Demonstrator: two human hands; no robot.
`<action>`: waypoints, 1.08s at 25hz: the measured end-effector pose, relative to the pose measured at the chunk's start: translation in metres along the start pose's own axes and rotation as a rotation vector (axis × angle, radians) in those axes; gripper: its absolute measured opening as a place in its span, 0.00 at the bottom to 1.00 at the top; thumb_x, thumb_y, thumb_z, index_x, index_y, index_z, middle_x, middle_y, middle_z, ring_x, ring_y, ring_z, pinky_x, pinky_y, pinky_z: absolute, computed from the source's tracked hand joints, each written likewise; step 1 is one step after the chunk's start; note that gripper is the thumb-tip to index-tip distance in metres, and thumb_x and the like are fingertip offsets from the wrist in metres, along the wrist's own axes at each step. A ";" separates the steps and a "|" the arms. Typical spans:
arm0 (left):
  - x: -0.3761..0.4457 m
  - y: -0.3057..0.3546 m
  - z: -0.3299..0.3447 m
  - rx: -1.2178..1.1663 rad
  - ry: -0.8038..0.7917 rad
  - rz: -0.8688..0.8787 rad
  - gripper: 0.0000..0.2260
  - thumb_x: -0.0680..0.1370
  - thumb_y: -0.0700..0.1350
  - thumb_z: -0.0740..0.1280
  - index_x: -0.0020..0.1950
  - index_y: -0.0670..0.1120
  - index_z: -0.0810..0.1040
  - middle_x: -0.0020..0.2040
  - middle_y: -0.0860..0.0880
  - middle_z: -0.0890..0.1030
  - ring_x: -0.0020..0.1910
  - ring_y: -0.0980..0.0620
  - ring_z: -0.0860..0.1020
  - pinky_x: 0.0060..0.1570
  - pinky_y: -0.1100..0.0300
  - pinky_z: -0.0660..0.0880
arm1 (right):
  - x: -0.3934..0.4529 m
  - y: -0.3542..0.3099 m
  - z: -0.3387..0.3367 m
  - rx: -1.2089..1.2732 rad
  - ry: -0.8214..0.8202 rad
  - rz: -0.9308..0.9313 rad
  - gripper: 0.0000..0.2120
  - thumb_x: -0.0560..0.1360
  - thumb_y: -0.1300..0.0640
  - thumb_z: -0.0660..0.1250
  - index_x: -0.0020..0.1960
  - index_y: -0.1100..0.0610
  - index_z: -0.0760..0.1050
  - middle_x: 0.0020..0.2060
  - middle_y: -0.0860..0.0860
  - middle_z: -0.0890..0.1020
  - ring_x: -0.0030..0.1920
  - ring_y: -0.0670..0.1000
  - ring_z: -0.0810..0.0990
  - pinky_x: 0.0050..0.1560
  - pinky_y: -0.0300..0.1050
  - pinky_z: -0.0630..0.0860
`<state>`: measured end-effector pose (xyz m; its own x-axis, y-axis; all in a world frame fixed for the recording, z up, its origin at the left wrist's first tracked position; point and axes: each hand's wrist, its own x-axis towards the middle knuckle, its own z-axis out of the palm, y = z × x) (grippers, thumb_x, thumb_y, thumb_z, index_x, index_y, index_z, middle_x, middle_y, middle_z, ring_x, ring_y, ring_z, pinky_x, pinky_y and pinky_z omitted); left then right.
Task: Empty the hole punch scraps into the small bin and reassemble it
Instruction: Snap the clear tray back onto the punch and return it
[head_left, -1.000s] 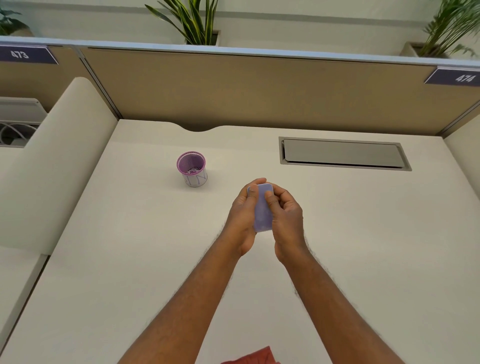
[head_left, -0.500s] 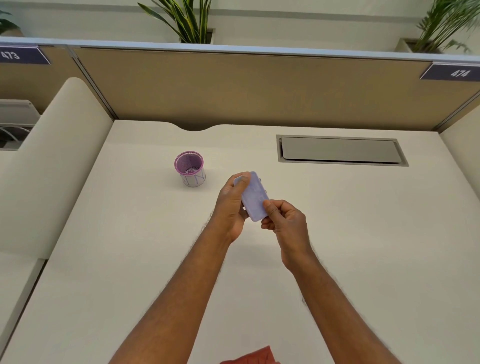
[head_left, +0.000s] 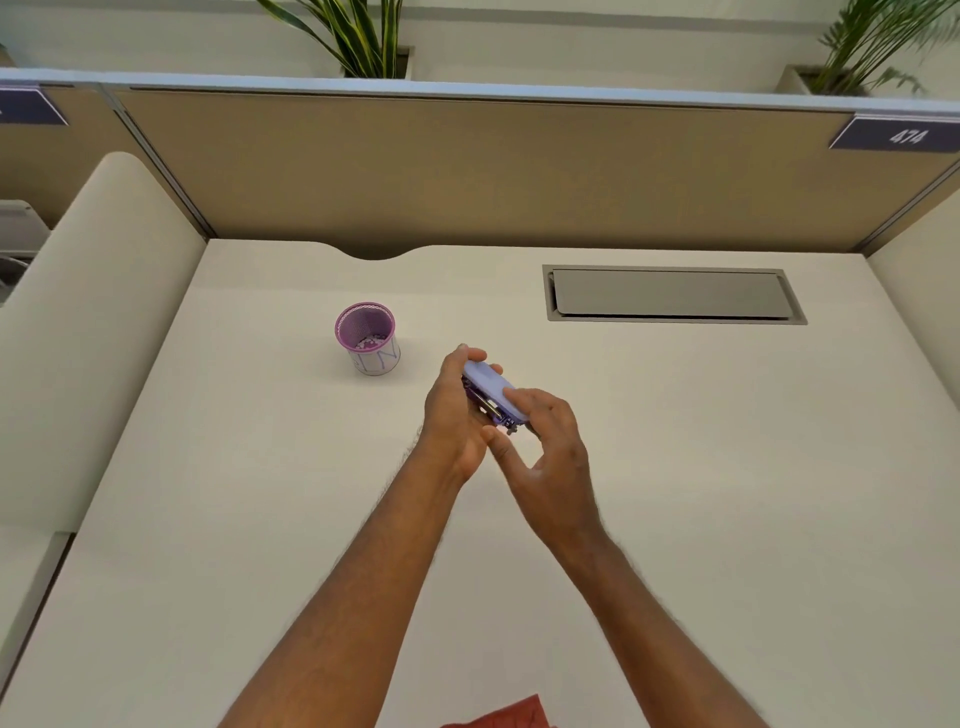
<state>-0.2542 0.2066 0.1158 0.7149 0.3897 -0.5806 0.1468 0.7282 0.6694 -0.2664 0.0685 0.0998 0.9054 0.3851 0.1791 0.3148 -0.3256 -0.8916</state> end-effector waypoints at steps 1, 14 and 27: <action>0.003 -0.002 -0.001 0.007 -0.006 -0.002 0.11 0.81 0.53 0.61 0.50 0.47 0.79 0.50 0.44 0.79 0.51 0.45 0.78 0.44 0.53 0.78 | 0.000 0.003 0.000 -0.005 0.019 0.016 0.16 0.80 0.57 0.70 0.67 0.53 0.78 0.62 0.47 0.80 0.63 0.44 0.78 0.62 0.39 0.76; 0.022 -0.053 0.046 0.144 -0.250 -0.003 0.10 0.80 0.49 0.70 0.59 0.48 0.86 0.55 0.47 0.88 0.53 0.45 0.86 0.50 0.52 0.84 | 0.029 0.040 -0.079 0.821 0.170 0.632 0.13 0.84 0.58 0.63 0.64 0.58 0.81 0.58 0.56 0.86 0.58 0.54 0.85 0.59 0.45 0.82; 0.037 -0.125 0.173 0.411 -0.177 0.007 0.13 0.77 0.51 0.74 0.58 0.47 0.84 0.48 0.46 0.89 0.46 0.47 0.86 0.42 0.54 0.83 | 0.060 0.109 -0.180 0.099 0.120 0.359 0.24 0.73 0.58 0.77 0.65 0.53 0.72 0.61 0.48 0.76 0.57 0.46 0.79 0.45 0.27 0.75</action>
<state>-0.1279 0.0326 0.0907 0.8175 0.2654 -0.5111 0.3755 0.4271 0.8225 -0.1261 -0.0995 0.0879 0.9816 0.1561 -0.1098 -0.0522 -0.3340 -0.9411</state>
